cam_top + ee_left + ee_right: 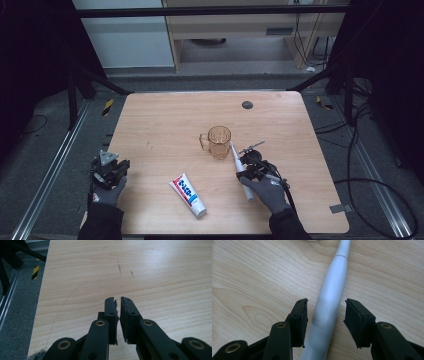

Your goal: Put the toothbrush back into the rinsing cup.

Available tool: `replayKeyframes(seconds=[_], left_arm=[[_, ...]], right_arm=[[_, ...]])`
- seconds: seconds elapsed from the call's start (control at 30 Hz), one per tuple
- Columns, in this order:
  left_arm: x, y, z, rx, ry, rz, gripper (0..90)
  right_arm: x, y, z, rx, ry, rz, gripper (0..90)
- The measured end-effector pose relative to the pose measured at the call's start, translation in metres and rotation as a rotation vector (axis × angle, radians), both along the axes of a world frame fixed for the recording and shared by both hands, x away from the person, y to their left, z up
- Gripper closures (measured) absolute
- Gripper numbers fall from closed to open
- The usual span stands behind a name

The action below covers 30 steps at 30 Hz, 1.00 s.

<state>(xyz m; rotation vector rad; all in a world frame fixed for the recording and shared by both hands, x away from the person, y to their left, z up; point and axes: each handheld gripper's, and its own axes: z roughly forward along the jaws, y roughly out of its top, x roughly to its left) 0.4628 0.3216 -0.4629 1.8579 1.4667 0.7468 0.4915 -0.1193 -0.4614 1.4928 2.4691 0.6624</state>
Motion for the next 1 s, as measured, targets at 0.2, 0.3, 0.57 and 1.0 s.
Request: replayKeyframes(seconds=[0.2, 0.3, 0.57, 1.0], left_arm=[[0.0003, 0.0001, -0.0003, -0.001, 0.002, -0.002, 83.1], [0.0006, 0.0004, -0.0007, -0.001, 0.004, -0.002, 83.1], [0.0004, 0.0002, -0.0006, -0.001, 0.005, -0.002, 83.2], [0.0008, 0.0001, -0.001, 0.001, 0.008, -0.003, 83.2]], right_arm=[[0.0023, 0.0013, -0.0039, -0.017, 0.013, -0.012, 54.5], [0.0027, 0.0014, -0.0054, -0.012, 0.026, -0.013, 55.6], [0.0032, 0.0024, -0.0082, -0.029, 0.031, -0.02, 60.1], [0.004, 0.0015, -0.0102, -0.069, 0.037, -0.045, 65.9]])
